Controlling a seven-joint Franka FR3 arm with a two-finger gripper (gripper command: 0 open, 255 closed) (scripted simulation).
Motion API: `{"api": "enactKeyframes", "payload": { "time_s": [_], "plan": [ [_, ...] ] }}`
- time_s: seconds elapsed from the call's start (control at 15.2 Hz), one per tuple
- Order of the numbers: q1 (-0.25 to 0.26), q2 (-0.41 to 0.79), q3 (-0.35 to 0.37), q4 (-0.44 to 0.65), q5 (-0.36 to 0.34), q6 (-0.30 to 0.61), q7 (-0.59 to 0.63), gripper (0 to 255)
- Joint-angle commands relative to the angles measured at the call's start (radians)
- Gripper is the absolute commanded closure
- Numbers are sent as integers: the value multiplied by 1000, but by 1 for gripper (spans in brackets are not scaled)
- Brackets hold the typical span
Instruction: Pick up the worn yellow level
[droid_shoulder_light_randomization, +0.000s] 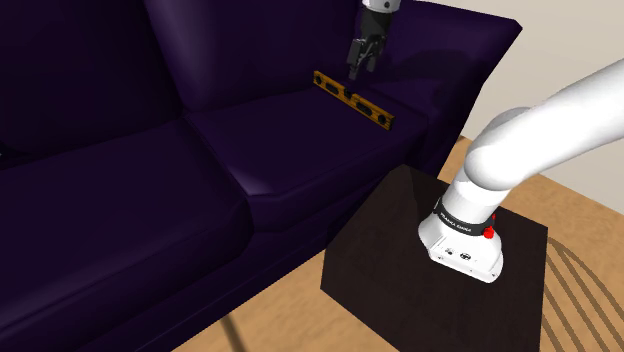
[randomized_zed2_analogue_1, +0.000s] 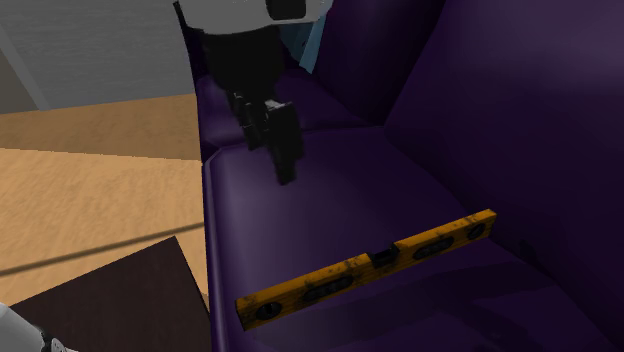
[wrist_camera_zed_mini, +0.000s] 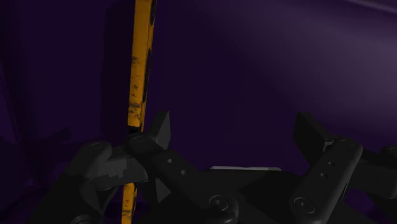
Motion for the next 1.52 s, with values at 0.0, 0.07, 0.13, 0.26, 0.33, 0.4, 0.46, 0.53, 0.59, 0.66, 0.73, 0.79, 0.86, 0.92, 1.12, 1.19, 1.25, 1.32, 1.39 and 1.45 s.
{"api": "enactKeyframes", "payload": {
  "time_s": [0.0, 0.07, 0.13, 0.26, 0.33, 0.4, 0.46, 0.53, 0.59, 0.66, 0.73, 0.79, 0.86, 0.92, 1.12, 1.19, 1.25, 1.32, 1.39, 1.45],
  "plan": [
    [-17, 37, -15, -16, -9, 57, 5, 0],
    [-25, 63, -24, -18, -13, 87, 5, 0],
    [-33, 90, -33, -19, -17, 116, 5, 0],
    [-49, 146, -52, -18, -22, 173, 5, 0],
    [-56, 175, -62, -16, -24, 201, 5, 0],
    [-64, 205, -72, -13, -26, 228, 4, 0],
    [-70, 235, -82, -9, -26, 255, 3, 0],
    [-77, 266, -91, -4, -26, 282, 2, 0],
    [-83, 297, -101, 2, -25, 308, 0, 0],
    [-89, 328, -111, 9, -23, 333, -2, 0],
    [-95, 361, -121, 18, -19, 358, -4, 0],
    [-98, 375, -125, 22, -18, 368, -6, 0],
    [-98, 383, -126, 15, -16, 383, -7, 0],
    [-97, 391, -127, 8, -15, 398, -8, 0],
    [-96, 416, -130, -11, -9, 442, -13, 0],
    [-95, 425, -131, -17, -7, 457, -15, 0],
    [-95, 435, -131, -22, -4, 472, -17, 0],
    [-95, 440, -132, -26, -3, 480, -18, 0],
    [-95, 440, -132, -26, -3, 480, -18, 0],
    [-95, 440, -133, -26, -3, 481, -19, 255]
  ]
}}
